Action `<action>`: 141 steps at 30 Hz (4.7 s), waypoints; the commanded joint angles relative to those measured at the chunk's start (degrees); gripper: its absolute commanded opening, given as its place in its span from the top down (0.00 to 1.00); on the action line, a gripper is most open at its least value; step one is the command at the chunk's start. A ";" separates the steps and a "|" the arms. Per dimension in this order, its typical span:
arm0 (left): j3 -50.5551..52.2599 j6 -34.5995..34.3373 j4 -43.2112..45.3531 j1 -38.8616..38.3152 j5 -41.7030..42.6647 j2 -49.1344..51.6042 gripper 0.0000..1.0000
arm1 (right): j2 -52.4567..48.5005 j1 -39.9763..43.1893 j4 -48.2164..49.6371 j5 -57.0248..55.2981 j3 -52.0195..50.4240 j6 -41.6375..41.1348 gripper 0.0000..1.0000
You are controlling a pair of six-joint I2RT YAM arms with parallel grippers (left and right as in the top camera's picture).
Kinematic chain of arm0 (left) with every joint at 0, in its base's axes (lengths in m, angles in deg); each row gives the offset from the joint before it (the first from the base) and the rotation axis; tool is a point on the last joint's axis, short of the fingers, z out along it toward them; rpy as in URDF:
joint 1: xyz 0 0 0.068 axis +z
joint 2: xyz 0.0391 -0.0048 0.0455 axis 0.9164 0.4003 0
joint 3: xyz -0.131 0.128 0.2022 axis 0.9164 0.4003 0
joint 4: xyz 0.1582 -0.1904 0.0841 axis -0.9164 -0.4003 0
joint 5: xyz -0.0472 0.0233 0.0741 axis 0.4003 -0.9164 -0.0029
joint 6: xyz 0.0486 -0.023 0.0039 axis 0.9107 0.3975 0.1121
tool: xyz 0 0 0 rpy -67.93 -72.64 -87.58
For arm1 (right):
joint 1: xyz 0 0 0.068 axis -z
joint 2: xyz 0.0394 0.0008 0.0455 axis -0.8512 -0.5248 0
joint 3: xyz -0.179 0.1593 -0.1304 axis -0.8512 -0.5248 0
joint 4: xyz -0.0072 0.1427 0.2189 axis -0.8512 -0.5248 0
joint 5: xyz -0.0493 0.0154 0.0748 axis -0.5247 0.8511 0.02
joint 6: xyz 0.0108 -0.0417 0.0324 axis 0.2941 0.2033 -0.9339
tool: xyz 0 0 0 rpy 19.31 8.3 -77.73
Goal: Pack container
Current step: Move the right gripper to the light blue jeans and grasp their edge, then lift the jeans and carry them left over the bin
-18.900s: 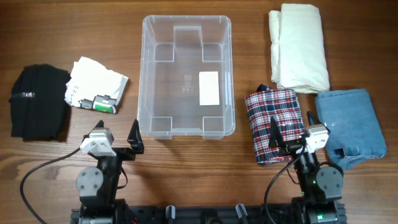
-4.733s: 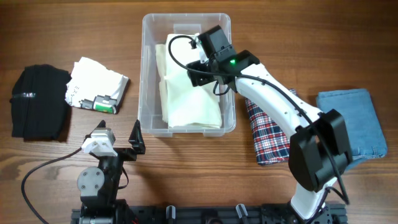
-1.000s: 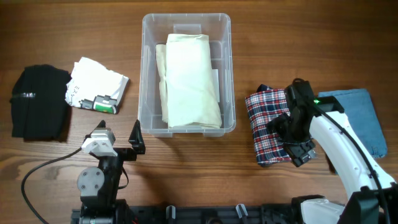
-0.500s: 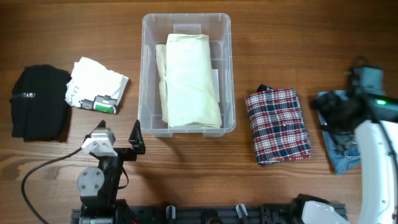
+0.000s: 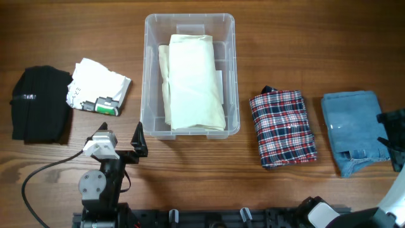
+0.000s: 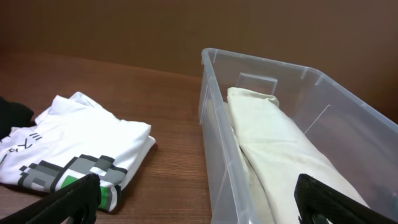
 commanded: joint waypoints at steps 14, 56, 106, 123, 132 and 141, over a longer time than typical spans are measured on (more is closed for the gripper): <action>0.31 1.33 0.04 -0.26 -0.11 -0.42 0.00 | -16.35 7.10 4.26 2.56 -2.16 4.48 0.00; 0.31 1.33 0.04 -0.26 -0.11 -0.42 0.00 | -23.61 8.20 30.95 10.56 -23.69 8.00 0.06; 0.31 1.33 0.04 -0.26 -0.11 -0.42 0.00 | -20.55 8.20 28.06 31.01 -20.00 17.07 0.96; 0.31 1.33 0.04 -0.26 -0.11 -0.42 0.00 | 4.83 0.37 20.57 34.27 0.55 15.45 0.96; 0.31 1.33 0.04 -0.26 -0.11 -0.42 0.00 | 6.29 -20.61 28.00 41.51 8.39 14.84 0.96; 0.31 1.33 0.04 -0.26 -0.11 -0.42 0.00 | 0.39 -47.17 34.62 26.67 17.68 12.50 0.96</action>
